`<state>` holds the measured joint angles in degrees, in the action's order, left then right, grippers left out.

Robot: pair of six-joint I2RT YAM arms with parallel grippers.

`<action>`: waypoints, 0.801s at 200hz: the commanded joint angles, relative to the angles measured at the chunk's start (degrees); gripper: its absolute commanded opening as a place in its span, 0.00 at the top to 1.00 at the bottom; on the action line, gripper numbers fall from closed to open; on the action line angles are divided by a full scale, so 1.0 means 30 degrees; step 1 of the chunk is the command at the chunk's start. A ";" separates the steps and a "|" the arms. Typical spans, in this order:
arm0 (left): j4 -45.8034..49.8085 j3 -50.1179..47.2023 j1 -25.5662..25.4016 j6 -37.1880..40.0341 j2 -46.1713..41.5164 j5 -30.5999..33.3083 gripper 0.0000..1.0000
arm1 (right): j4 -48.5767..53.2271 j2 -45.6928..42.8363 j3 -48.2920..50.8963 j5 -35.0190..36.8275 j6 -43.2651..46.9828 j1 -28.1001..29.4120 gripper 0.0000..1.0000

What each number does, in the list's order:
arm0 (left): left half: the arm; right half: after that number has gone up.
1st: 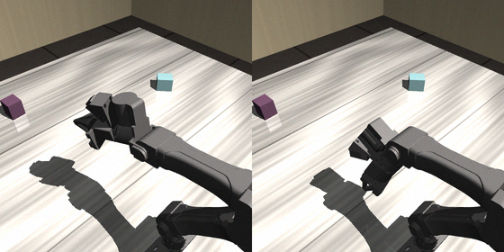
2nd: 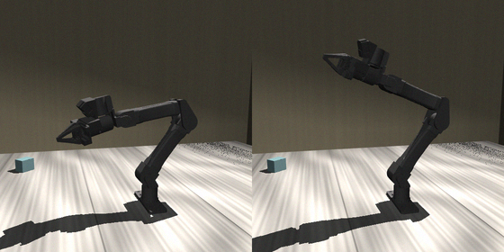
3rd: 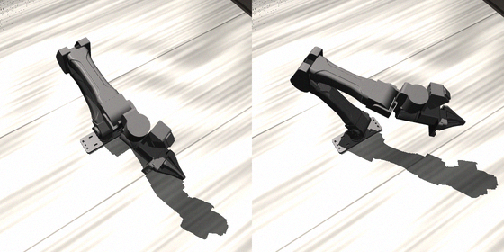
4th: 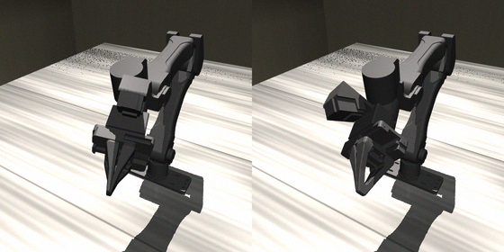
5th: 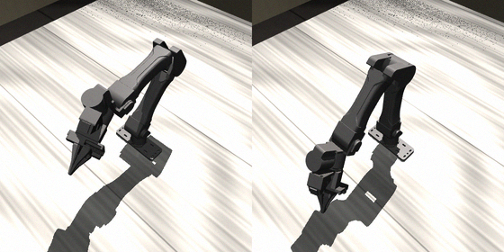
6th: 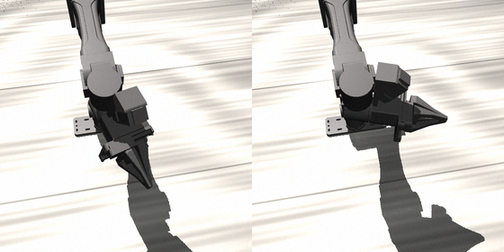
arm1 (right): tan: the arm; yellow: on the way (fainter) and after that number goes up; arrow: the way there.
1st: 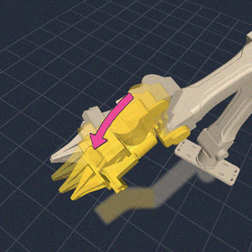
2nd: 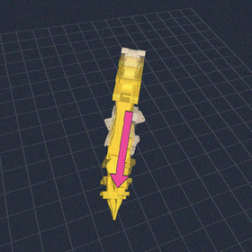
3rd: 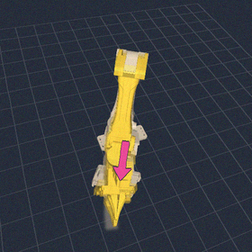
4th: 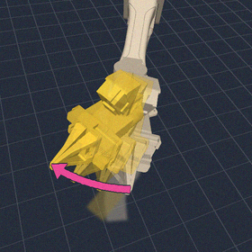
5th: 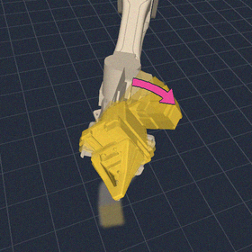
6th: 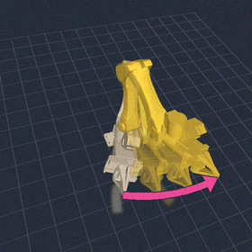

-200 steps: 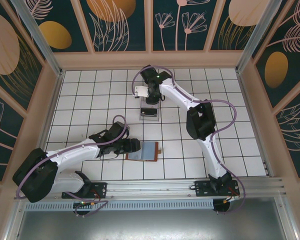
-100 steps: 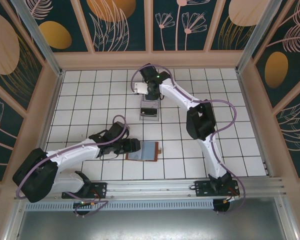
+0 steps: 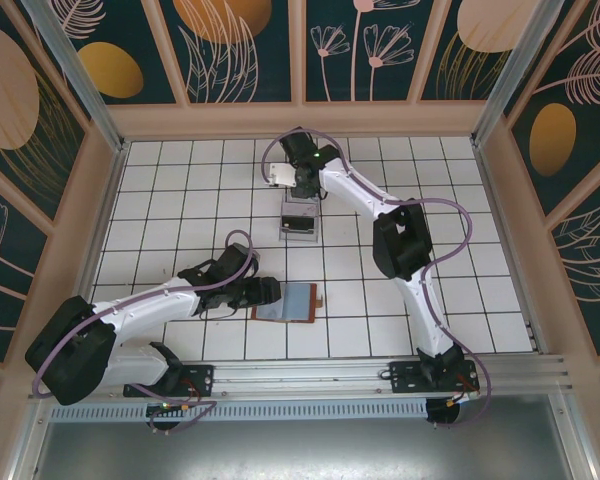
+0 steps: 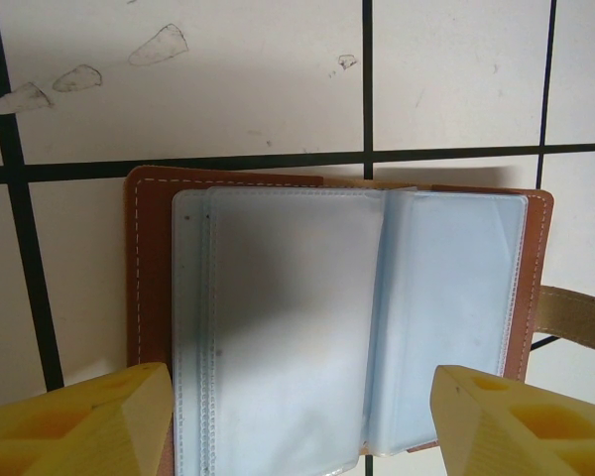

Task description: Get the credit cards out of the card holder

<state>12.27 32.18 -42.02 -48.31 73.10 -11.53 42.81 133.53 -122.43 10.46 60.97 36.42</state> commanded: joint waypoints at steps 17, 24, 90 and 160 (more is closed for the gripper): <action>0.0420 -0.0210 0.0002 -0.0096 -0.0286 0.0020 0.30 | -0.0593 -0.0474 0.0735 -0.0493 -0.0238 -0.0159 0.63; 0.0421 -0.0211 -0.0023 -0.0076 -0.0300 0.0019 0.30 | -0.0667 -0.0453 0.0757 -0.0527 -0.0258 -0.0203 0.63; 0.0487 -0.0123 -0.0016 -0.0113 -0.0424 0.0136 0.30 | -0.1047 -0.0772 0.0088 -0.0027 -0.0529 -0.0197 0.63; 0.0593 0.0113 -0.0024 -0.0158 -0.1261 0.0981 0.32 | -0.1836 -0.3288 0.0900 -0.0203 -0.3354 -0.0119 0.63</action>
<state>12.27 32.18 -42.02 -48.34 71.00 -10.63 39.33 130.76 -120.84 10.26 56.69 36.10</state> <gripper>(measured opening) 0.690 0.371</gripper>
